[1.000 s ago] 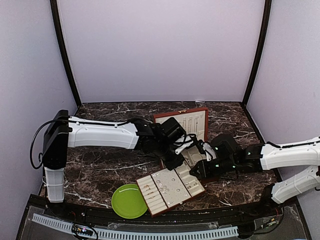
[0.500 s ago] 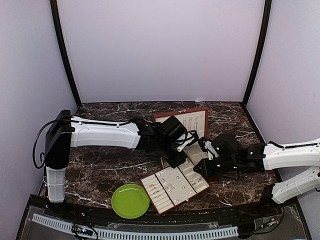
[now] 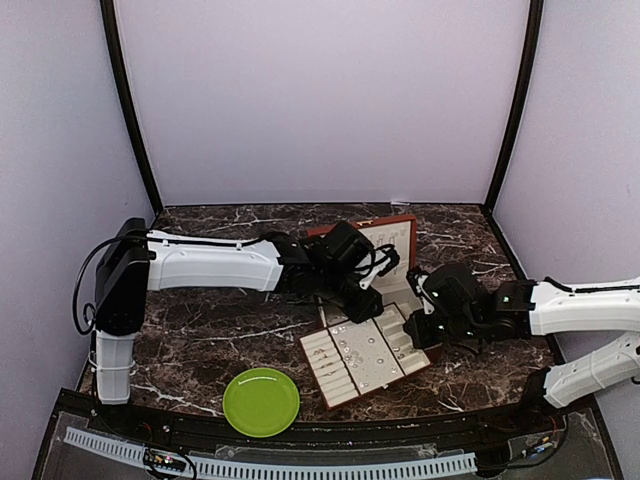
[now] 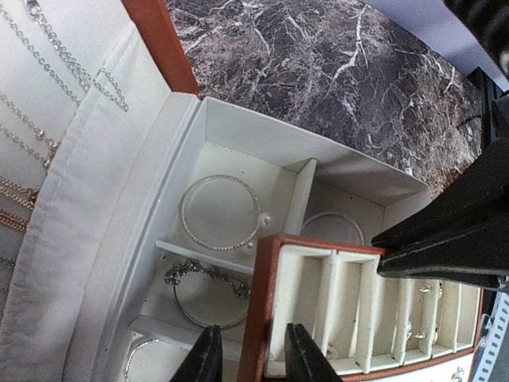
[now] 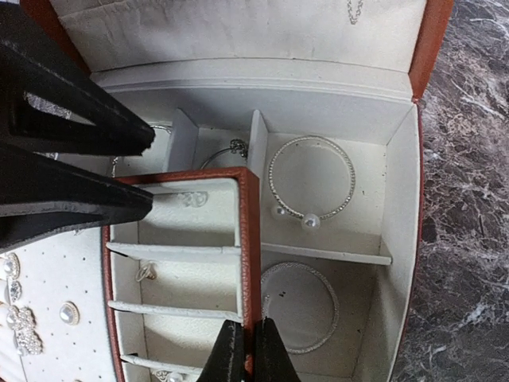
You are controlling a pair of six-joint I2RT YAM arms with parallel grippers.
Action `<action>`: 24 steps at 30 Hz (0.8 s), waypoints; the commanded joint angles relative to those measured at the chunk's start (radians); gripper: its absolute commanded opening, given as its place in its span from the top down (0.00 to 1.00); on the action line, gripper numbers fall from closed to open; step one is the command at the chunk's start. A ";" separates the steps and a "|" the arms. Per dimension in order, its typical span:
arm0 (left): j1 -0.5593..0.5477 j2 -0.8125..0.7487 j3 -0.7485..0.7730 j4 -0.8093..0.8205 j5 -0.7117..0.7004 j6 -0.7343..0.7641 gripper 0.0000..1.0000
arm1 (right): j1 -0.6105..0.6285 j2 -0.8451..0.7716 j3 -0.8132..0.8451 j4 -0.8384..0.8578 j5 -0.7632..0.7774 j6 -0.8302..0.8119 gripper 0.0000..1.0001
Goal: Organize the mixed jewelry
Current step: Pass from the left arm to the right
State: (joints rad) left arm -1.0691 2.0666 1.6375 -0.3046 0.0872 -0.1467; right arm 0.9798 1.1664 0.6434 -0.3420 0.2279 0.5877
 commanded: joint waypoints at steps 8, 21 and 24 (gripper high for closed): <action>0.014 -0.027 0.050 0.027 0.003 0.003 0.57 | -0.072 -0.032 0.040 -0.034 0.042 -0.012 1.00; 0.040 -0.243 -0.069 0.090 0.014 -0.073 0.43 | -0.226 -0.060 0.069 -0.150 -0.054 -0.107 1.00; 0.067 -0.311 -0.147 0.135 0.033 -0.121 0.43 | -0.254 -0.074 0.069 -0.167 -0.066 -0.125 1.00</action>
State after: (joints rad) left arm -1.0397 1.8809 1.5707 -0.2405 0.0952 -0.1970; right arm 0.7635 1.1263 0.6750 -0.4889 0.1753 0.4934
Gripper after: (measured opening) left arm 0.568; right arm 0.033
